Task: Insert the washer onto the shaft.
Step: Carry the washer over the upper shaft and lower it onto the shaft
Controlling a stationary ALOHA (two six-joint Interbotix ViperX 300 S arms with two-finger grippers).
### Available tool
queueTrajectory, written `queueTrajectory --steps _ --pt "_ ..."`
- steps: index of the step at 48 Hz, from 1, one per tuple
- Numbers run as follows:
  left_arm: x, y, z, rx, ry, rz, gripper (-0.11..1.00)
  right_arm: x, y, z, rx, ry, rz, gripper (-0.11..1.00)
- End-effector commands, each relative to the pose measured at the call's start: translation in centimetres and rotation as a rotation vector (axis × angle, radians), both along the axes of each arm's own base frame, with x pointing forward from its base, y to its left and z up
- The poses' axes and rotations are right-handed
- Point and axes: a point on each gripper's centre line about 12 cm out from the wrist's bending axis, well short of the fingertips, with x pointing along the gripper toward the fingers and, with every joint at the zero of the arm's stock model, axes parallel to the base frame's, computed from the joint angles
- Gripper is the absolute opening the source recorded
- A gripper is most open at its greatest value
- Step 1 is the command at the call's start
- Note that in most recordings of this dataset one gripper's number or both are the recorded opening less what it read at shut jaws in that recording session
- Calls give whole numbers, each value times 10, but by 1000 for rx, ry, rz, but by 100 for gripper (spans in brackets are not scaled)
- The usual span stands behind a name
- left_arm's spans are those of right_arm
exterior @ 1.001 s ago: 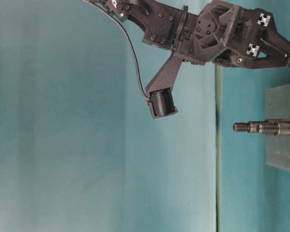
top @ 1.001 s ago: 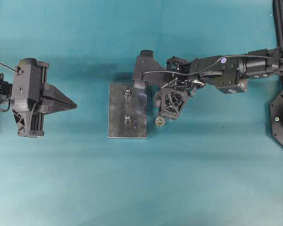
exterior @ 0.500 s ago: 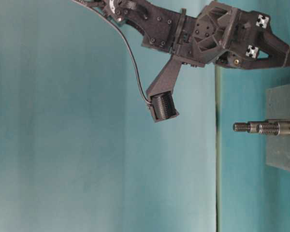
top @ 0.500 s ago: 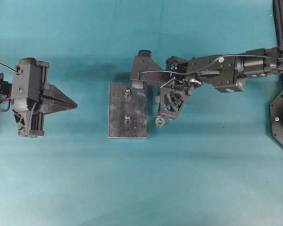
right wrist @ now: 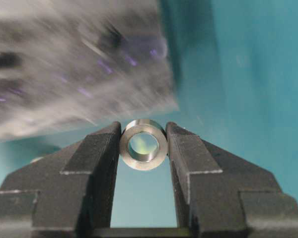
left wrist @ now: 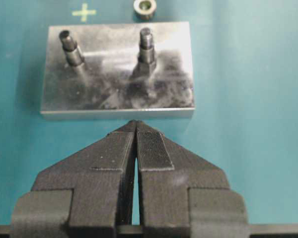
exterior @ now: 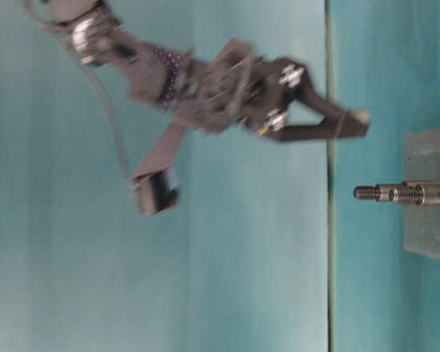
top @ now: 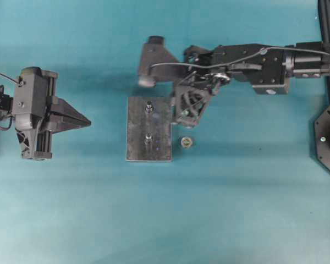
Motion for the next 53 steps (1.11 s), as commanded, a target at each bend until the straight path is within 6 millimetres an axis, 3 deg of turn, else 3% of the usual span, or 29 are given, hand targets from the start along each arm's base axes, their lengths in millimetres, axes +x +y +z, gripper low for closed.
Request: queueTrajectory --steps 1,7,26,53 --pt "2 0 6 4 -23 -1 0 10 4 28 -18 -73 29 32" --pt "2 0 5 4 -23 -1 0 18 5 34 -28 -97 46 32" --pt "1 0 5 3 -21 0 0 35 6 25 -48 -92 99 32" --pt "0 0 3 -1 -18 2 0 43 10 14 -54 -90 125 32"
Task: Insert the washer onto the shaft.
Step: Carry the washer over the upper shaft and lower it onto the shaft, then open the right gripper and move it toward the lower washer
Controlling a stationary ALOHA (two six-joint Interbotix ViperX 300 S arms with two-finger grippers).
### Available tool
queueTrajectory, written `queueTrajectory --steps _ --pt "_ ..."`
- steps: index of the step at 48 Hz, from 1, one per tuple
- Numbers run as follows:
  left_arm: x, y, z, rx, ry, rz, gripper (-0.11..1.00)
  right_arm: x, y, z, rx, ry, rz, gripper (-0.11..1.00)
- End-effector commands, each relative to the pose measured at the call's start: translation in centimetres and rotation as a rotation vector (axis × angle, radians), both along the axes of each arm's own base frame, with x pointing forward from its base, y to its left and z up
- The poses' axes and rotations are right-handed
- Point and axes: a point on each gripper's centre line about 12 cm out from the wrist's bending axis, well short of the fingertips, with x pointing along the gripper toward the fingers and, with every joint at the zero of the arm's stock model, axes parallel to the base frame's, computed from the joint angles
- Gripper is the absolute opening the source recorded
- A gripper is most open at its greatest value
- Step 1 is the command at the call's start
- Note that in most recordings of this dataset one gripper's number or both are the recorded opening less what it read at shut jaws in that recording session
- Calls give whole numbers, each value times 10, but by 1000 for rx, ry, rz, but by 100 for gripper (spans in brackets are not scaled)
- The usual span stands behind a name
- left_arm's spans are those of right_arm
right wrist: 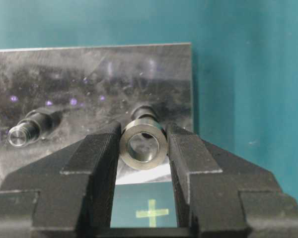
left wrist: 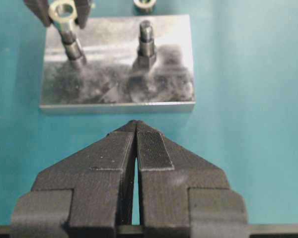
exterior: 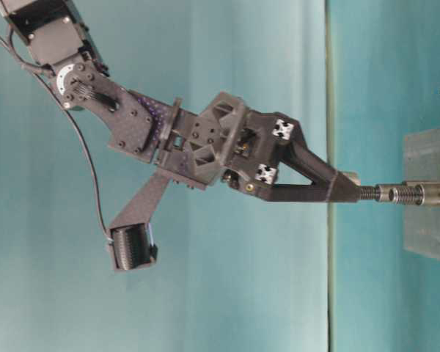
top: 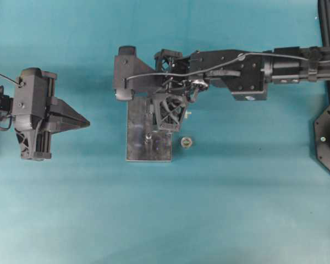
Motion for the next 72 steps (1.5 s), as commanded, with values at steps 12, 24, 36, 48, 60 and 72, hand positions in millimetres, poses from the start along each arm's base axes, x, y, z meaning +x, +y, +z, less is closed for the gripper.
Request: queueTrajectory --steps 12,24,36,48,60,72 --pt "2 0 6 2 -25 -1 0 12 1 13 -10 -45 15 32" --pt "2 0 6 0 -25 0 0 12 1 6 1 25 11 32" --pt "1 0 5 0 -21 0 0 14 0 9 6 22 -2 32" --pt "0 0 5 0 -20 0 0 14 -2 9 38 20 -52 53" --pt "1 0 5 -2 -23 2 0 12 -5 19 39 -5 -68 93" --pt "-1 0 4 -2 -20 2 0 -12 -4 39 37 -15 -72 93"
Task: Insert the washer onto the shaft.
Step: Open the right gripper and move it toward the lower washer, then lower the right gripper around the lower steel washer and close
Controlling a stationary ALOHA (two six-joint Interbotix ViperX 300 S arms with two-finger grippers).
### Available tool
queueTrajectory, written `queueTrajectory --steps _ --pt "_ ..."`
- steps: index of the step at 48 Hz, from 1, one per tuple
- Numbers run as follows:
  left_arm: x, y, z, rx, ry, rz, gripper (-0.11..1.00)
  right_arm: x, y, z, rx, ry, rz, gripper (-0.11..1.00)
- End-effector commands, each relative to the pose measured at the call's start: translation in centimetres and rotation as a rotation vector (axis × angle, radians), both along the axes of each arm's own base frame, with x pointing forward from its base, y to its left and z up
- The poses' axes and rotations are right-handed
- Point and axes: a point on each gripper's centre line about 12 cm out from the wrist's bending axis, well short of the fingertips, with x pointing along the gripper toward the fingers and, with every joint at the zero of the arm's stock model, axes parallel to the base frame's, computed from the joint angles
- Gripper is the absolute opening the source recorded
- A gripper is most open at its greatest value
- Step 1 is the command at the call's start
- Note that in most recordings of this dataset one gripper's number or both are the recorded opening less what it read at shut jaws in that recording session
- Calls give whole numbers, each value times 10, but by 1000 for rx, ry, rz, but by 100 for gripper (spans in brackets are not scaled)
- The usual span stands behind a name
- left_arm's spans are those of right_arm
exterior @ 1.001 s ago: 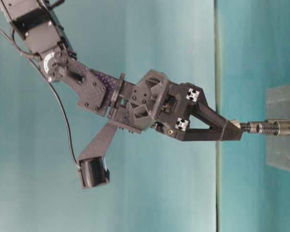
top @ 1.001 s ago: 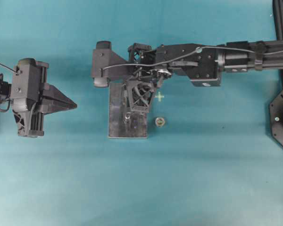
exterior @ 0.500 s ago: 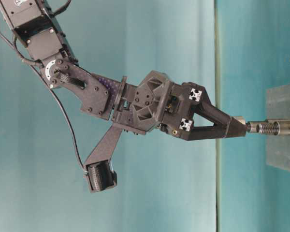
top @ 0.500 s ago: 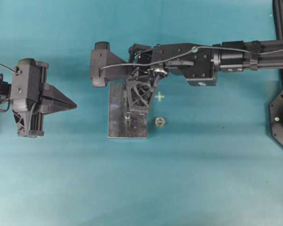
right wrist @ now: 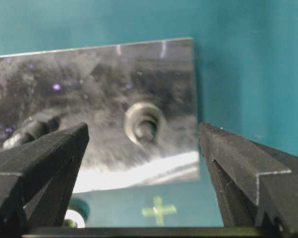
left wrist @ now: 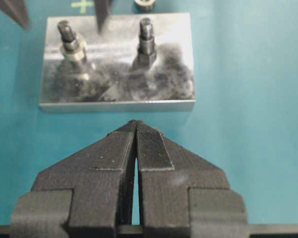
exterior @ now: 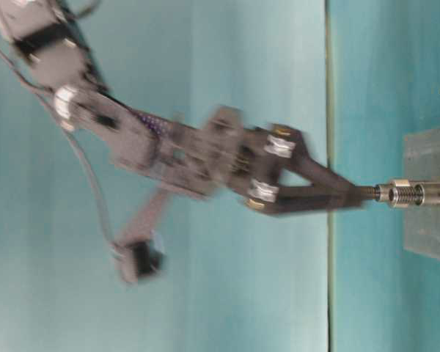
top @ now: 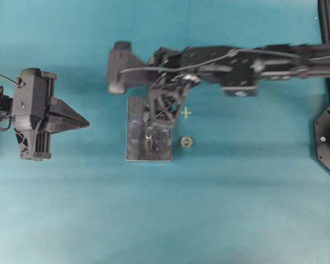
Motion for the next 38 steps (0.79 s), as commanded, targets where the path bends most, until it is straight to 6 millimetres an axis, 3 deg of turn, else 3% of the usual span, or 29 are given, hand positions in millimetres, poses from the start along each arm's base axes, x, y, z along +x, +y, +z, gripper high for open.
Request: queueTrajectory --steps 1,9,18,28,38 --pt "1 0 5 2 -21 -1 0 -12 3 29 -5 -60 -8 93" --pt "1 0 5 2 -23 -1 0 -42 13 33 -5 -66 6 92" --pt "1 0 5 0 -20 0 0 -69 30 18 2 -59 36 93" --pt "2 0 5 2 -20 -1 0 -80 53 -4 18 -83 79 93" --pt "2 0 6 0 -21 0 0 -83 61 -30 44 -81 76 92"
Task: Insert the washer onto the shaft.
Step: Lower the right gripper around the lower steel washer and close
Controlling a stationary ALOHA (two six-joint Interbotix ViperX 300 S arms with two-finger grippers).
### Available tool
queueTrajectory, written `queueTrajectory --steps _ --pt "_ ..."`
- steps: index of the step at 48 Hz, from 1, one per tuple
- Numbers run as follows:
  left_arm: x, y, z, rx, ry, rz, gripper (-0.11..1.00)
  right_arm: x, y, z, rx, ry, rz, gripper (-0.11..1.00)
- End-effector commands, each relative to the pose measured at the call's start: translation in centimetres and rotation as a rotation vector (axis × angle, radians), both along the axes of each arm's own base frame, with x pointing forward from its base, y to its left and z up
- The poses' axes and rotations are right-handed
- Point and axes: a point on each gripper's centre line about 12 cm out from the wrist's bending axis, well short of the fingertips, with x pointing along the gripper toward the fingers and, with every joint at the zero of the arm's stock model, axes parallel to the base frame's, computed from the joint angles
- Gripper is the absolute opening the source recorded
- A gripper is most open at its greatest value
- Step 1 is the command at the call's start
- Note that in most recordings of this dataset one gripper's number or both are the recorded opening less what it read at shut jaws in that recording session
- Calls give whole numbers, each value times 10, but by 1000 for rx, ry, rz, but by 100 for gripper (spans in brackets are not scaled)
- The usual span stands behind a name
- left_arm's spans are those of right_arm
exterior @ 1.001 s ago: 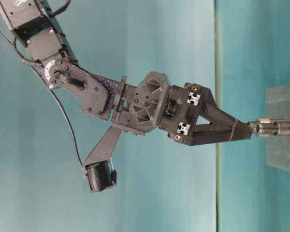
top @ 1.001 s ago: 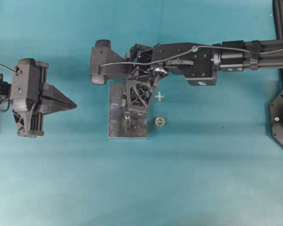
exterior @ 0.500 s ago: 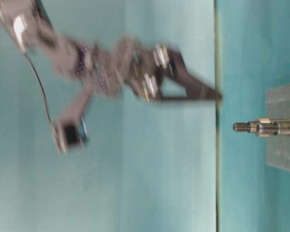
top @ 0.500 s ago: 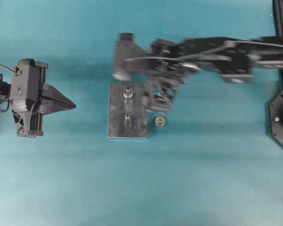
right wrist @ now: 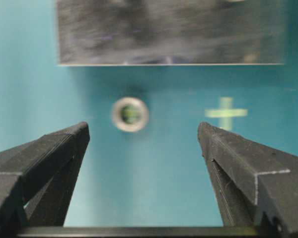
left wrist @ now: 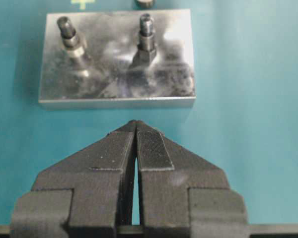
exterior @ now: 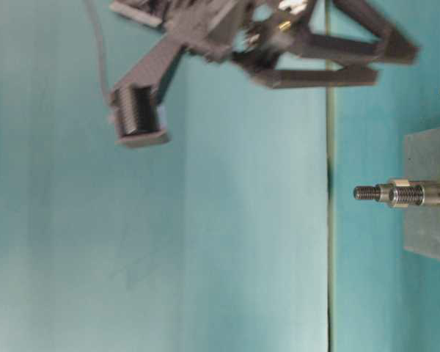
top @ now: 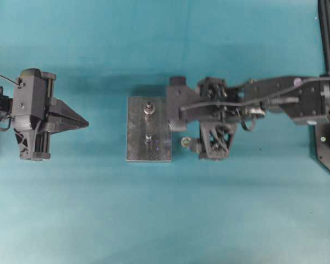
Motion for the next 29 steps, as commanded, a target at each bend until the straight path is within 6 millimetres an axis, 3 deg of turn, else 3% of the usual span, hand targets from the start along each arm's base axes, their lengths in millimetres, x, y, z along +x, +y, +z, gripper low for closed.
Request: queueTrajectory --steps 1,13,29 --pt "3 0 7 0 -28 0 0 2 3 -2 12 -21 -10 92" --pt "4 0 8 -2 -29 2 0 6 9 -29 9 28 9 90" --pt "5 0 8 -1 -29 1 0 11 11 -44 7 43 13 88"
